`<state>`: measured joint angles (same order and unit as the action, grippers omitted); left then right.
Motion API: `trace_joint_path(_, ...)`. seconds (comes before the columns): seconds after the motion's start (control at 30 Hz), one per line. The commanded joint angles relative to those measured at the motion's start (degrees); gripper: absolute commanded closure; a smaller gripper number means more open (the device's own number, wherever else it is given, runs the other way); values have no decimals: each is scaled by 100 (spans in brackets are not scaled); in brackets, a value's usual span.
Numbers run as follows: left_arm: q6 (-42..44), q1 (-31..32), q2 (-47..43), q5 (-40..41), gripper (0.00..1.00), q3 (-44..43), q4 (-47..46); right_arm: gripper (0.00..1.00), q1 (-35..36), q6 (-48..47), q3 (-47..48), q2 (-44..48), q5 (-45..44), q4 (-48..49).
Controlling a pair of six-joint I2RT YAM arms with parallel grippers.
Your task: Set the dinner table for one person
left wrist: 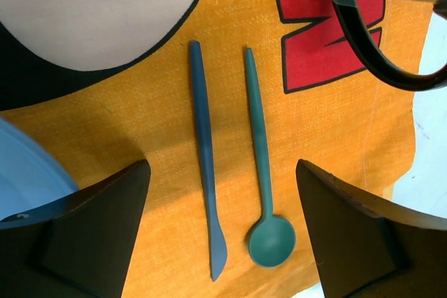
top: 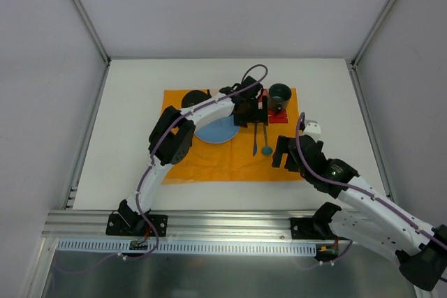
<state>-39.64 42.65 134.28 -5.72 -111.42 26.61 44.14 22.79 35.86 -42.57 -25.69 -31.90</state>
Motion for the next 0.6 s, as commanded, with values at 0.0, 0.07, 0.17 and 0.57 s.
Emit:
trace_joint_path(0.0,176,-64,-349,27,12,-108,81,0,16,-274,545,-322,-50,360)
trace_joint_path(0.07,193,-64,-507,-26,11,-126,72,1,-2,-336,659,-514,-94,386)
trace_joint_path(0.17,149,-64,-745,-219,11,-126,64,1,-63,-468,879,-866,-85,448)
trace_joint_path(0.57,228,-371,-2915,246,12,1295,37,1,-371,-740,1432,-2685,547,1309)
